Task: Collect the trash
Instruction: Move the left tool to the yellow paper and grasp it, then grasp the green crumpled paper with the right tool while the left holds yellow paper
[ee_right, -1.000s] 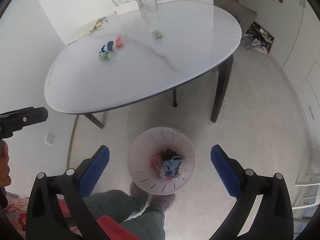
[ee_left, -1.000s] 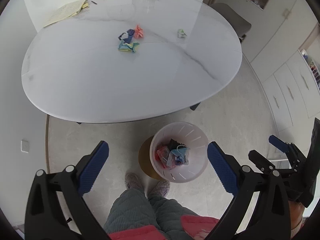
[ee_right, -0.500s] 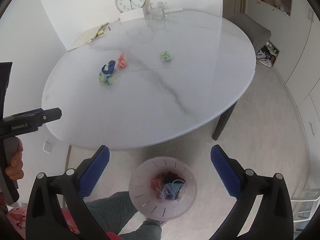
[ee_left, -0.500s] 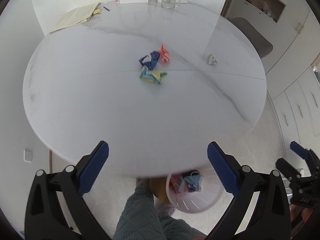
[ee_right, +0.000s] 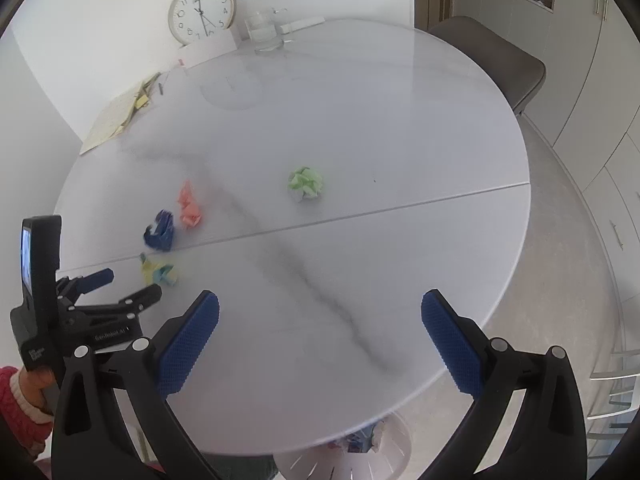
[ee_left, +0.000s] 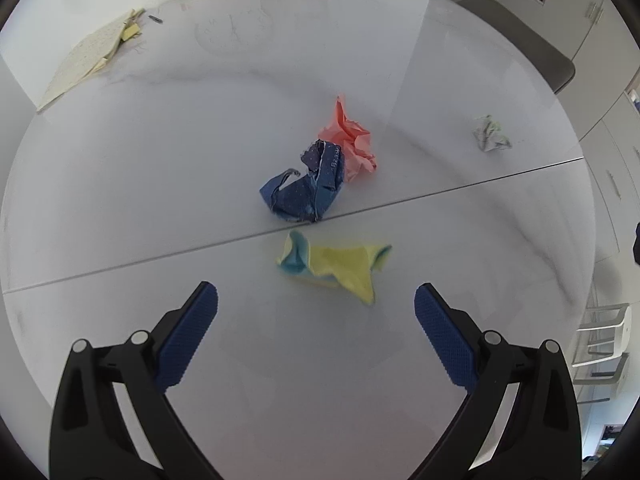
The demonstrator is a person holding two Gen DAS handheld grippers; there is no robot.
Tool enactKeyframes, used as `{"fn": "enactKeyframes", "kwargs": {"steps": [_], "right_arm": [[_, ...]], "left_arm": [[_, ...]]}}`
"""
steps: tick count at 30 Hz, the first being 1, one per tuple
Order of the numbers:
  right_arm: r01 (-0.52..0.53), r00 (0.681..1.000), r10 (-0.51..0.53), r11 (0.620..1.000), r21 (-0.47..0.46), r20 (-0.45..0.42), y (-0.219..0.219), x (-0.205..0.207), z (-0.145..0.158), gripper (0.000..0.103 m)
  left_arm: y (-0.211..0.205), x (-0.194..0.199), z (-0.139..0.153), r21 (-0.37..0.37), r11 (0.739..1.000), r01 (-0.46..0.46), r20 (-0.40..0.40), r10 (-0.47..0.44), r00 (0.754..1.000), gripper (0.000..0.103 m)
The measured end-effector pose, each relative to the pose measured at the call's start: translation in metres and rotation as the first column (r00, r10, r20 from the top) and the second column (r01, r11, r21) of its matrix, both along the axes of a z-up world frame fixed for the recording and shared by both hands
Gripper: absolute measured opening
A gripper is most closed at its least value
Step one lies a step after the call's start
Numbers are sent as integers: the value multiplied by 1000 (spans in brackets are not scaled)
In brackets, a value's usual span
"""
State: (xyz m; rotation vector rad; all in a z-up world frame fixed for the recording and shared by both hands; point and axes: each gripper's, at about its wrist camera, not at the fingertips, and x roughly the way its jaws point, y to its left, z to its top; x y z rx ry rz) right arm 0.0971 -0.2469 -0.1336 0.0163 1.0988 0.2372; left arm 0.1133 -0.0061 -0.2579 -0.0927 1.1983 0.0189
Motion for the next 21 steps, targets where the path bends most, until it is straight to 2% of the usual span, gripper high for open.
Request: {"fn": "enactKeyframes", "kwargs": {"steps": [8,11,13,15,21], "right_arm": [[-50,998,50,999,-4,-28,18,38,-18,100],[-82,996,82,996,-22,-28,22,44,-21,100],[-87,996,86,996,-18,-33,23,48,-22,100],[-94,995,93,996,-5,-42,22,52,-23,100],[-117,991,117,993,-4,-72,26,71,-36,100]], "left_arm": [[-3,22,-17,15,1000,-15,-14,15,1000,92],[-6,21,-18,23,1000,-17,-18,17,1000,82],[-7,22,-19,29,999,-15,-21,15,1000,71],[-6,20,-20,7,1000,-20,-25,20,999,63],[-2,13,-17,-13,999,-51,-16,50,999,60]]}}
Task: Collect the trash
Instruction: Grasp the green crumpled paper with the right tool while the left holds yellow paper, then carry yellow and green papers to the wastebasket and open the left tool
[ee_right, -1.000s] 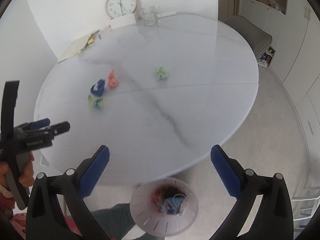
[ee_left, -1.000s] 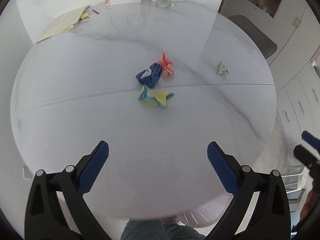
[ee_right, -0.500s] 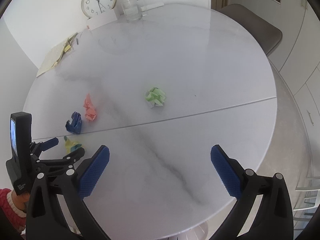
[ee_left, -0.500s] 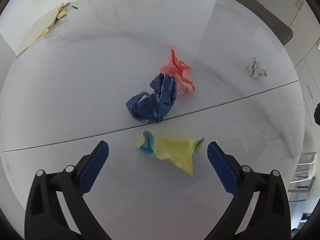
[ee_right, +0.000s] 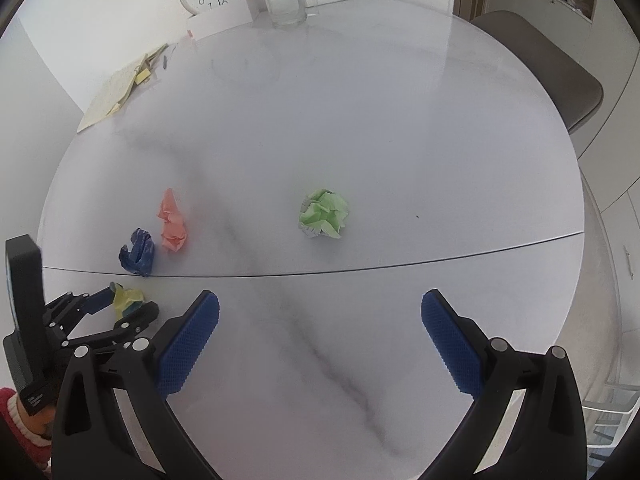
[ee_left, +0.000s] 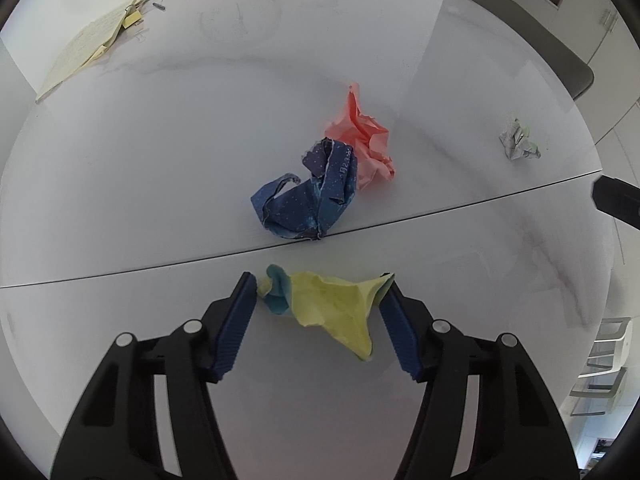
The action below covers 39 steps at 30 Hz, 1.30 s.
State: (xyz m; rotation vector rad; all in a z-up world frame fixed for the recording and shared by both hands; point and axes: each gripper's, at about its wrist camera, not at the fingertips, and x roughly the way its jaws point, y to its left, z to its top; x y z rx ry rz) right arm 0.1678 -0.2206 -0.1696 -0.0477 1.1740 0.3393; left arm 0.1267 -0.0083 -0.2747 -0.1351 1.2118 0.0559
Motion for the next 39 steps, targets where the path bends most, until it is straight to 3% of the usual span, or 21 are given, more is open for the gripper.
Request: {"fn": "enactKeyframes", "kwargs": {"steps": [9,14,15,17,19,20,29,34,39], "right_arm": [[66,997,-67,997,-34,-35,23,43,-38,100],[57,997,-61,996,-72,-56,35,55,-52,82],[56,996,-60,996,-72,-62,36,57,-54,72],[51,997,-56,995,-85,-47,38,57,-53,63],[37,998,-41,994,-103,-40,41,57,-53,38],[27,999,-32,995,-98,-43,42,56,-52,33],[63,998,-64,997,-44,-23,23,22,-25,32],[145,989,-145,989,0,-9,-21,-34,5,32],[239,971,-239,971,11,-10,-72,-101,26,33]], "left_arm": [[12,-10,31,-61,998,-22,31,24,999,60],[12,-18,44,-76,997,-23,46,27,999,60],[14,-17,44,-76,997,-21,47,25,999,60],[14,-17,44,-79,997,-20,41,24,999,60],[14,-19,43,-88,996,-25,33,28,999,60],[14,-19,43,-91,995,-28,29,31,999,60],[9,-19,49,-103,994,39,39,-36,999,60],[-12,-25,58,-115,981,157,59,-151,987,60],[-45,-38,69,-116,947,298,75,-291,954,60]]}}
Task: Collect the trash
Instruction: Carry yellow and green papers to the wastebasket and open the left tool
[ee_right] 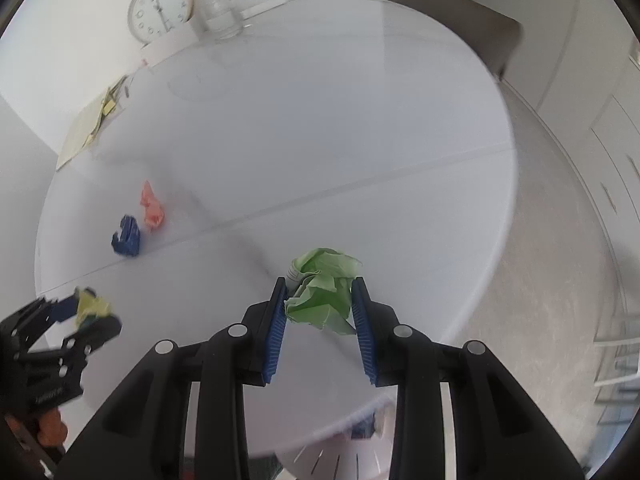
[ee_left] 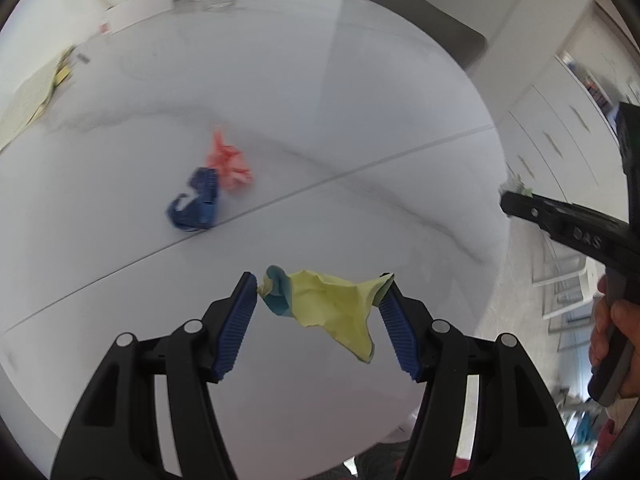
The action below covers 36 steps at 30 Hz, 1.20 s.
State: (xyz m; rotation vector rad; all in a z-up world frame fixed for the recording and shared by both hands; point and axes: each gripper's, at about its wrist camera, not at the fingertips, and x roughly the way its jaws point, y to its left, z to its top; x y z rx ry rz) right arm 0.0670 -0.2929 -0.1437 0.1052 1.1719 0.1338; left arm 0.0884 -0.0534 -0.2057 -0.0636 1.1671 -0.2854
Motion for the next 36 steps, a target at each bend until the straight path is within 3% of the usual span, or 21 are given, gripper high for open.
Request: {"fn": "enactKeyframes", "kwargs": {"steps": [5,11,16,23,25,28,33,36], "right_arm": [[43,999,-43,999,0,-19,-36,-64,7,33],[-5,1000,6,1000,27,-21,-65,-127,7,33],[-74,997,74,996,44,1,-84,-176,13,34],[-119,993,119,992,49,3,-102,-215,14,34],[-114,993,114,992,56,9,-108,-220,16,34],[-106,994,105,992,61,17,-113,-224,16,35],[-99,995,98,991,85,15,-120,-226,13,34],[-114,993,113,991,76,17,-121,-227,13,35]], "left_arm": [[-41,-29,11,12,997,83,24,-83,996,60],[-90,-84,17,-10,996,84,20,-83,996,60],[-127,-130,5,-17,996,87,-25,-88,996,60],[-168,-174,-26,4,997,80,-96,-80,992,61],[-174,-178,-31,10,997,81,-119,-79,990,63],[-180,-184,-32,24,998,65,-137,-61,989,85],[-183,-185,-25,55,998,40,-125,-33,992,94],[-179,-187,-20,58,998,10,-107,-3,994,94]]}}
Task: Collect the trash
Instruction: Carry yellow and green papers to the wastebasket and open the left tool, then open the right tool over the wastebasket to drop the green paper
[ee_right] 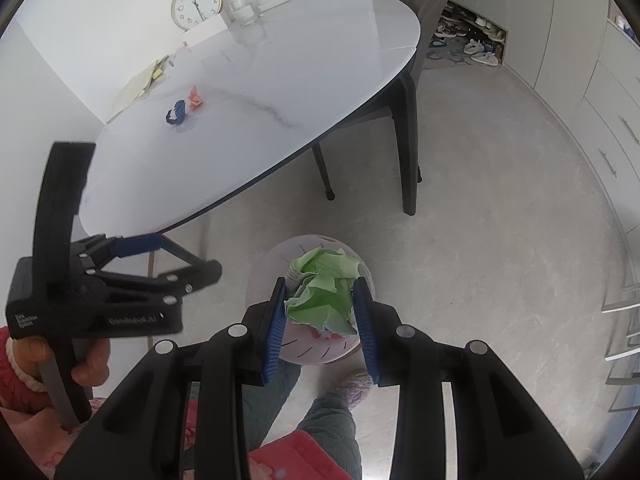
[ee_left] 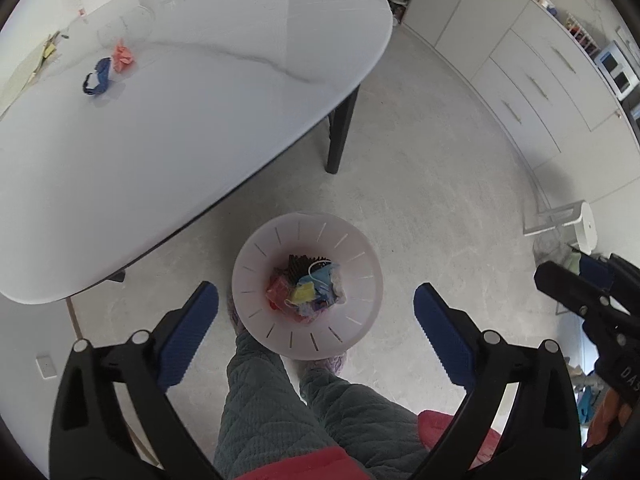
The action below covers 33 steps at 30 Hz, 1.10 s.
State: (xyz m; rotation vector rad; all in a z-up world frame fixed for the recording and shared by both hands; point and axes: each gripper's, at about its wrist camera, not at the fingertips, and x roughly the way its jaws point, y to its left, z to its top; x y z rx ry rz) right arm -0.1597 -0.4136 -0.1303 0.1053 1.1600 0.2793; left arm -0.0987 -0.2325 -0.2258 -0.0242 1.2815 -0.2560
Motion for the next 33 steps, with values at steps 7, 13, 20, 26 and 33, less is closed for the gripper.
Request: {"fn": "enactKeyframes", "kwargs": {"steps": [7,13,20,26,33], "right_arm": [[-39,999,39,999,15,6,8,5,0,35],[-104,994,105,994,34,-13,31,16,-13,35],[-172,984,172,985,-6,-49,62,25,-32,83],[-147,988,147,989,-12,-38,64,26,-25,95],[-112,993,112,994,-1,-42,63,29,-18,98]], "left_arm": [[19,-2,20,26,999,-44,33,43,999,94],[50,0,36,53,991,-124,74,120,990,94],[84,-5,39,58,975,-215,75,210,975,94],[95,-9,41,60,969,-241,80,236,968,94],[104,-13,47,67,965,-254,83,248,965,94]]}}
